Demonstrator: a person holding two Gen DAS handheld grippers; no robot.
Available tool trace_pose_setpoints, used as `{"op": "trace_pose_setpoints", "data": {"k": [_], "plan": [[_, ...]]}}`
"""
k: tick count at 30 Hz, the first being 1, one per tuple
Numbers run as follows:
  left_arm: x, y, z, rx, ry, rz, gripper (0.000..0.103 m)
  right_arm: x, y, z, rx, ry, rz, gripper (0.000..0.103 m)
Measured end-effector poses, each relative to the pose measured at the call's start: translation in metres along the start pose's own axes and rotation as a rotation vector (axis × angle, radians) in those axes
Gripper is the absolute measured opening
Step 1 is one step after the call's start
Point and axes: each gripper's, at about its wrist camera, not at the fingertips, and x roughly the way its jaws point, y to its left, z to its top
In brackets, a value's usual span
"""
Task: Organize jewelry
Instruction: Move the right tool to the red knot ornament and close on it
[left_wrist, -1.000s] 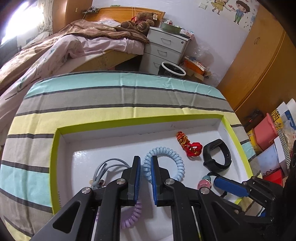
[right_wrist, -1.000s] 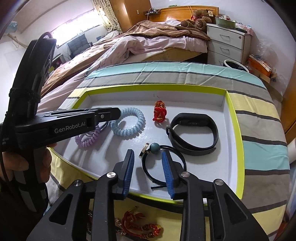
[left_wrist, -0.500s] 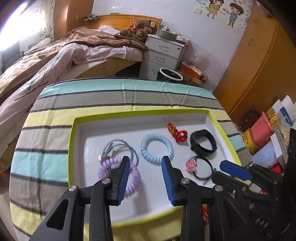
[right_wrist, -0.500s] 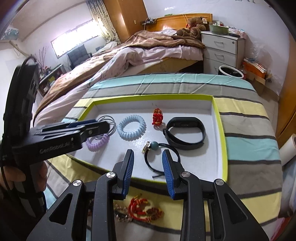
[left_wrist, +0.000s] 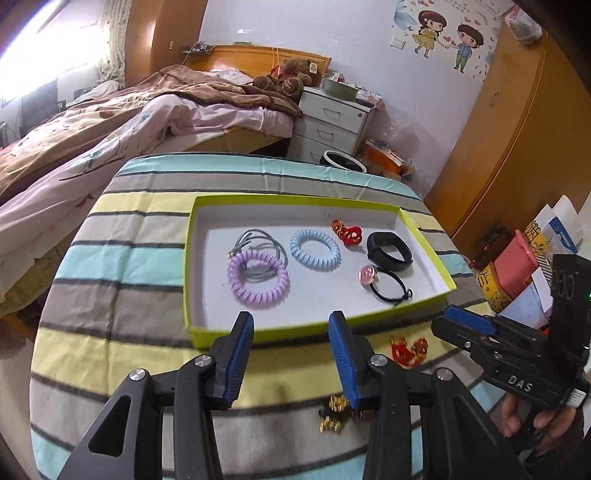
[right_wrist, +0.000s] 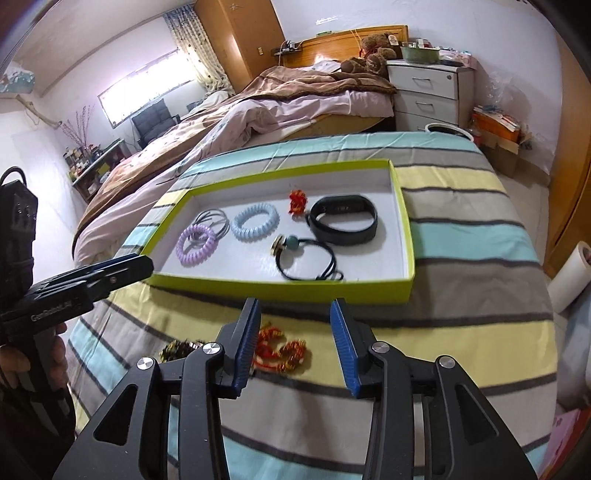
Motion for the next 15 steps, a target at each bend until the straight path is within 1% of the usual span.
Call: {"op": "trace_pose_setpoints", "data": {"k": [2,6,9,15], "plan": [[-0.005,0.002,-0.006,-0.012,-0.004,-0.004,0.042,0.001,0.002,-0.005,-0.007,0.006,0.001,0.042],[-0.012,0.010,-0.024,-0.042,0.001,0.005,0.043,0.005,0.006,-0.011,-0.016,0.010,0.001,0.050],[-0.017,0.015,-0.036,-0.050,0.010,-0.016,0.043,0.012,0.010,-0.011,-0.019,0.022,-0.001,0.050],[-0.025,0.025,-0.048,-0.074,0.008,-0.013,0.044,0.024,0.019,-0.016,-0.054,0.064,-0.036,0.050]]}}
